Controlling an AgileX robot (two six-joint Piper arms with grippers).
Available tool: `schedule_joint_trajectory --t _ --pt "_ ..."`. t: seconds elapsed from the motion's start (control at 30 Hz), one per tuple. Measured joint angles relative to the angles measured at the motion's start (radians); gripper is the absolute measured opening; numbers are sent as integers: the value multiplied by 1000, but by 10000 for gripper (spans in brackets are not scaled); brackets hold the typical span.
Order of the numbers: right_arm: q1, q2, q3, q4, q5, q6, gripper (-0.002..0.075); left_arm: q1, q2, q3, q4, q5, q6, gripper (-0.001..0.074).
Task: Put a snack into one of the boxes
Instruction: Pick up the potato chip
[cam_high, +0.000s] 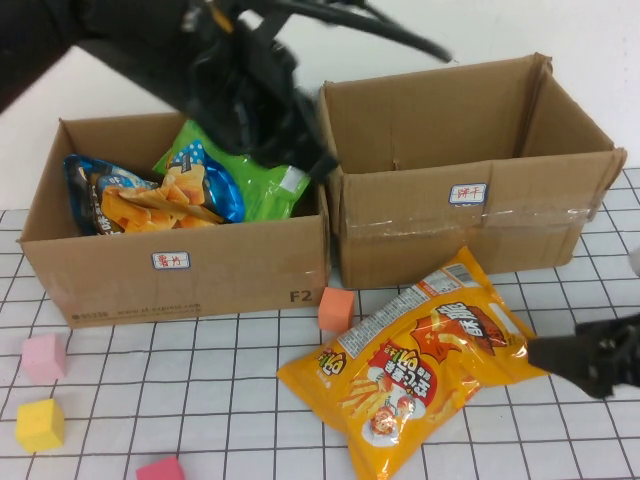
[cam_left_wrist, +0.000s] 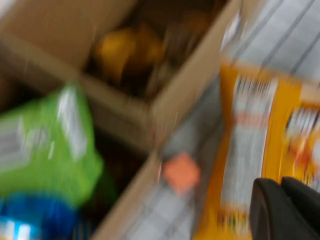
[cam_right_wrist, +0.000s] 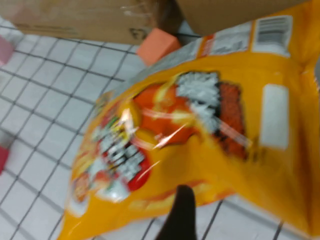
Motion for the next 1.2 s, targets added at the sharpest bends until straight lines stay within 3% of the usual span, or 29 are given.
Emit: schedule_joint_trajectory --t 0.13,0.53,0.63,0.73,0.9,0.97,1.2 --pt "0 191 -123 12 11 -13 646 0 -39 13 52 158 -50 1" --pt "0 478 -241 85 246 -38 647 -5 -168 237 61 122 -65 1" --pt "0 496 -243 90 255 -48 615 -5 -178 261 64 117 -65 1" --pt "0 505 -243 90 258 -54 497 -5 -180 269 63 111 -67 1" --pt "0 506 -243 91 287 -61 164 -5 -181 269 61 107 -71 0" --pt "0 506 -243 91 300 -61 81 -5 -181 269 61 107 -73 0" --pt "0 479 -243 59 393 -72 16 -5 -181 269 61 107 -89 0"
